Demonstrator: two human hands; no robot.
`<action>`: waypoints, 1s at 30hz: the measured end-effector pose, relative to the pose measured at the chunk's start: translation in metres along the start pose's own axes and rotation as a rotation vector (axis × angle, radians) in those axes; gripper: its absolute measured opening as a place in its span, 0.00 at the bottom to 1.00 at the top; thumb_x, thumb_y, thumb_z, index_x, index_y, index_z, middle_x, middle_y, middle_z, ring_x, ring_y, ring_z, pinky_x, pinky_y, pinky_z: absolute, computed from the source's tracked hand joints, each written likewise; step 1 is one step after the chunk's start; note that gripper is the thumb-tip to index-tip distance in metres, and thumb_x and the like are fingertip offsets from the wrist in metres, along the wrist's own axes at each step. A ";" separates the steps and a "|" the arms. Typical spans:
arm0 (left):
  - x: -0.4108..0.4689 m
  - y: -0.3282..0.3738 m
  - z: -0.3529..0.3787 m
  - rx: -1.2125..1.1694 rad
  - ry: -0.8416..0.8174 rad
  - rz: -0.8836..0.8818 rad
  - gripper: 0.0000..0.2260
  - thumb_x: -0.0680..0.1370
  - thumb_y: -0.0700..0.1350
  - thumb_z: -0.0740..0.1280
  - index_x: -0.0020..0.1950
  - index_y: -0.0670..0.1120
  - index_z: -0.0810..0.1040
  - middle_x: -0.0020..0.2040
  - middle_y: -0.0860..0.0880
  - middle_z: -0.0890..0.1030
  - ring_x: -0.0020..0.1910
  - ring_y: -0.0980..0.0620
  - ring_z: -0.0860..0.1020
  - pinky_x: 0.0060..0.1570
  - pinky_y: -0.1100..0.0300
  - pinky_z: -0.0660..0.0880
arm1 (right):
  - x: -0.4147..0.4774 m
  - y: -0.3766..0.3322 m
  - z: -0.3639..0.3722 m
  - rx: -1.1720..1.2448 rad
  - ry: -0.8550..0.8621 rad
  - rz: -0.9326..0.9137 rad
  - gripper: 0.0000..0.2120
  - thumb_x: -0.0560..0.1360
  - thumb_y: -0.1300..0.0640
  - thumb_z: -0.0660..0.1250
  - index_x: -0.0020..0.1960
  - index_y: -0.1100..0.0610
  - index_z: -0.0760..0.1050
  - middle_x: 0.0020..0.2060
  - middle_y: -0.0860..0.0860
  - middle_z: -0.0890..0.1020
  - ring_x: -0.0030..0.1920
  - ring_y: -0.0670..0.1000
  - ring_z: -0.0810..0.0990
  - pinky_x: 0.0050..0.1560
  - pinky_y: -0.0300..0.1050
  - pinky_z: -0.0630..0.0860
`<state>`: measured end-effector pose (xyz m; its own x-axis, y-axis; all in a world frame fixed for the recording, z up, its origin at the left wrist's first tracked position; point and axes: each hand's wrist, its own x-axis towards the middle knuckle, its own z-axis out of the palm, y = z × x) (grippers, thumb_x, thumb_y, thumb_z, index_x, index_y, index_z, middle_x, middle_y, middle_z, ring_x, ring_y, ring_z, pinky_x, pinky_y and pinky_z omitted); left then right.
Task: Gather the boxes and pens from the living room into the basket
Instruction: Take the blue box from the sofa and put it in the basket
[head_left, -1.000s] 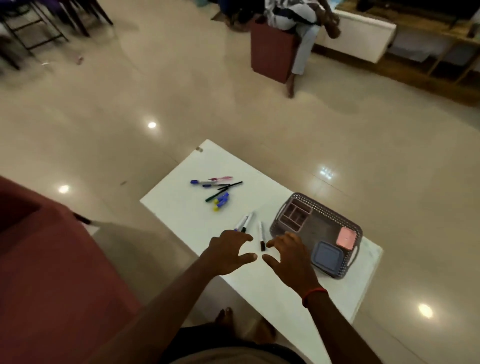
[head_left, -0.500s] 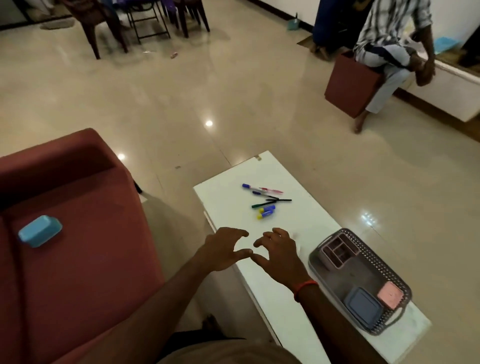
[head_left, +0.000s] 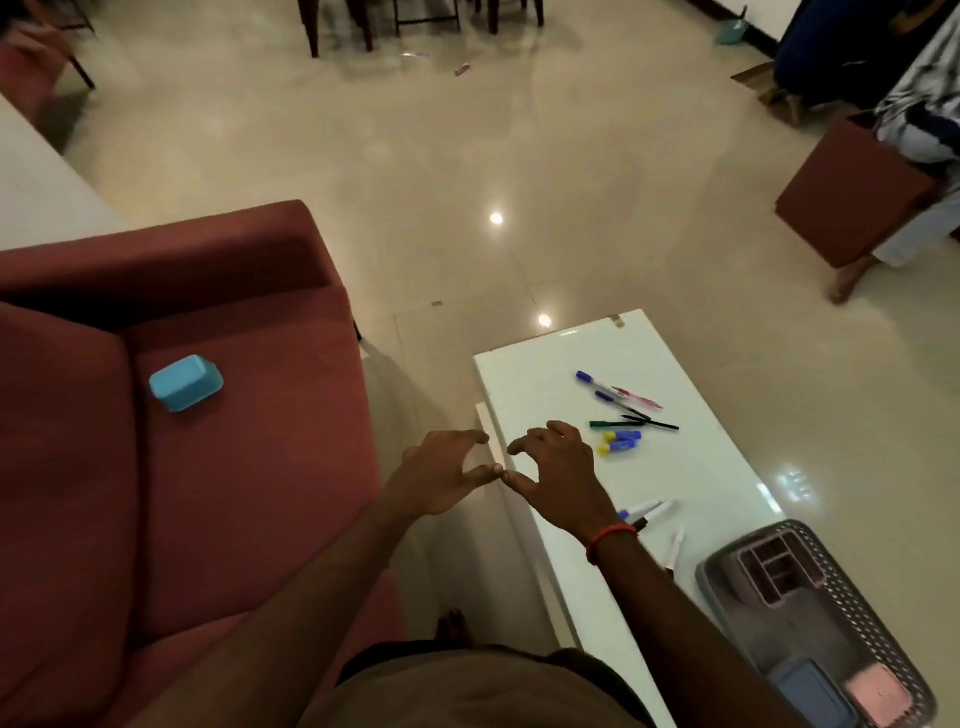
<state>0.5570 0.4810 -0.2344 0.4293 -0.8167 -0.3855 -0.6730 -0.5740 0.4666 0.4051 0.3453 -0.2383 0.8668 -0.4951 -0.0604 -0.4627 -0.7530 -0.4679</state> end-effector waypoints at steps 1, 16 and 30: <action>0.000 -0.009 -0.003 -0.020 0.000 -0.017 0.31 0.78 0.69 0.58 0.76 0.53 0.67 0.76 0.52 0.70 0.76 0.48 0.66 0.72 0.41 0.65 | 0.008 -0.006 0.003 0.005 -0.009 -0.012 0.18 0.74 0.39 0.66 0.60 0.45 0.77 0.61 0.45 0.78 0.71 0.52 0.63 0.64 0.50 0.65; 0.028 -0.096 -0.058 -0.226 0.241 -0.395 0.32 0.77 0.72 0.55 0.75 0.56 0.66 0.76 0.54 0.70 0.76 0.49 0.65 0.69 0.38 0.61 | 0.161 -0.049 0.031 0.023 -0.201 -0.254 0.21 0.75 0.38 0.65 0.64 0.45 0.73 0.63 0.44 0.76 0.71 0.52 0.62 0.66 0.51 0.62; 0.065 -0.160 -0.116 -0.330 0.437 -0.665 0.30 0.77 0.71 0.56 0.74 0.57 0.68 0.73 0.55 0.73 0.73 0.51 0.69 0.68 0.39 0.65 | 0.314 -0.095 0.053 0.036 -0.359 -0.479 0.22 0.74 0.38 0.65 0.65 0.45 0.71 0.63 0.45 0.76 0.68 0.52 0.64 0.62 0.50 0.63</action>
<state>0.7620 0.5128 -0.2420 0.9112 -0.2156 -0.3510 -0.0195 -0.8737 0.4860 0.7310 0.2841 -0.2593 0.9888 0.0782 -0.1268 -0.0038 -0.8378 -0.5460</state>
